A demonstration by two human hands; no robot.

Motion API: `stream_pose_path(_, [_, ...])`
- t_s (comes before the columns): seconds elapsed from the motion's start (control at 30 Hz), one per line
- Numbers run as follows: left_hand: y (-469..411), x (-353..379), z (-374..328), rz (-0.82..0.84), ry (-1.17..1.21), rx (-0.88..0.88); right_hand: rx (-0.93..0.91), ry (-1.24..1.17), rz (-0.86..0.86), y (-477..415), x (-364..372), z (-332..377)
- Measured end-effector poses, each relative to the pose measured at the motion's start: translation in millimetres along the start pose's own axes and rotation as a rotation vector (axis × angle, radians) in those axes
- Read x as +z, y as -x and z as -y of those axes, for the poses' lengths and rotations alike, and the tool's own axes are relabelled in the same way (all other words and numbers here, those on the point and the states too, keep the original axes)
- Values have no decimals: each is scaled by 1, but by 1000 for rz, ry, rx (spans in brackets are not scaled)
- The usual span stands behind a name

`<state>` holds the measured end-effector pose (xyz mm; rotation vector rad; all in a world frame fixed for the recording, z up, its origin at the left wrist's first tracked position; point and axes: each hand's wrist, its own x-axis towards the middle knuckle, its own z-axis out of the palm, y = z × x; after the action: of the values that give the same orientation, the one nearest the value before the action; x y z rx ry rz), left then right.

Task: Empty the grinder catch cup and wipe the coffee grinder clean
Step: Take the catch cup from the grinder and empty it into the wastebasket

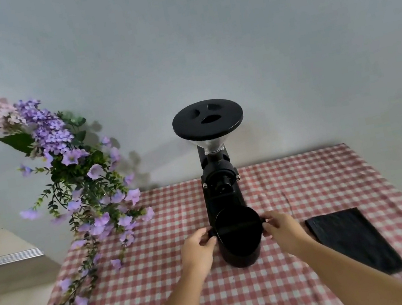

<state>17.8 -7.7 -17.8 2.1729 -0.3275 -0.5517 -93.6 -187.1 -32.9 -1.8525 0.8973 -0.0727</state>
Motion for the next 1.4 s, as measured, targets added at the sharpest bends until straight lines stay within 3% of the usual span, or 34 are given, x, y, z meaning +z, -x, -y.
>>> stream_pose_path(0.2, [8,6,-17,53,29,126,-19,-68,-47,23,-26,-6])
stream_pose_path(0.4, [26,69,-68,223,7,294,30,-172,-312,76,-83,-54])
stream_pose_path(0.63, [91,190,-132,599,-28,530,141,-380,-730,185,-172,-123])
stream_pose_path(0.83, [181,274,-156,902,23,601,239,-480,-928,277,-210,-192])
stream_pose_path(1.13, [279,385,-148,1053,21,523,333,-540,-1015,367,-256,-294])
stream_pose_path(1.4, [322,473,-109,1112,-50,448,449,-687,-953,408,-263,-380])
